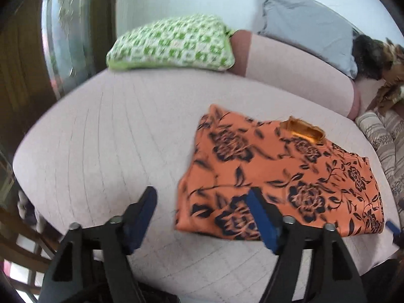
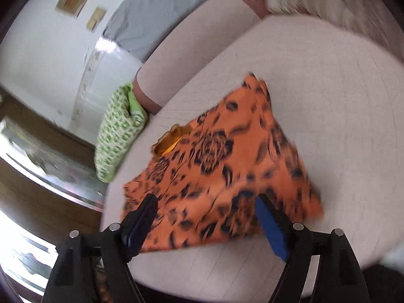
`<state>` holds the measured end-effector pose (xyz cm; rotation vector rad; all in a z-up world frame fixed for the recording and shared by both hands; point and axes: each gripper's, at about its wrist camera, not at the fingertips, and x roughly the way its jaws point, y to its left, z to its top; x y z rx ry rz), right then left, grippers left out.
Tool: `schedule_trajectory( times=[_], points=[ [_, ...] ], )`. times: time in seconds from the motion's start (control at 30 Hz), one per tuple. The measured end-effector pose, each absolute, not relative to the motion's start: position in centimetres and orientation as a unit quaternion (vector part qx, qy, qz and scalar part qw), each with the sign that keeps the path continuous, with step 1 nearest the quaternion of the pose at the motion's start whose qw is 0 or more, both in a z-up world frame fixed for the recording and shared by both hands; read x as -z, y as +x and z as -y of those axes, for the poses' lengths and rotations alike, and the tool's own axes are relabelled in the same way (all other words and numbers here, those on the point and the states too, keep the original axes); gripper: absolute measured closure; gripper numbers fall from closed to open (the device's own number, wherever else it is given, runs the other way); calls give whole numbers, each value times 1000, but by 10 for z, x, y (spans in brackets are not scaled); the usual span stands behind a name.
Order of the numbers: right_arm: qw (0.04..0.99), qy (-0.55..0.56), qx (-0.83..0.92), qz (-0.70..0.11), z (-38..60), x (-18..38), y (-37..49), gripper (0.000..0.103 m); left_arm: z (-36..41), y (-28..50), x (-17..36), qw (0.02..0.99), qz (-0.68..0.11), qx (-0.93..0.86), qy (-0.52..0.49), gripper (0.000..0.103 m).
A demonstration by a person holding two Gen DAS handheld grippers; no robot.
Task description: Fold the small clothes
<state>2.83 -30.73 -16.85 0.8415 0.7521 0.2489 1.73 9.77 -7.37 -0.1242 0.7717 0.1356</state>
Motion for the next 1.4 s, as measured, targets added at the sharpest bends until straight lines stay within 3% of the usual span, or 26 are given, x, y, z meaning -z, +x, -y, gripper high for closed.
schedule_trajectory(
  times=[0.17,0.4,0.7,1.13,1.4],
  points=[
    [787,451,-118,-404,294,207,15,21,-56,35,76,925,-379,-19,-6,25],
    [744,531,-81,-398,324,233,26,21,-8,63,96,919,-392,15,37,25],
    [755,524,-52,-390,330,225,54,20,23,87,113,907,-416,28,65,25],
    [803,449,-17,-393,317,206,62,20,19,94,119,899,-434,32,46,25],
    [800,459,-17,-387,320,210,60,20,14,93,108,902,-430,35,26,25]
  ],
)
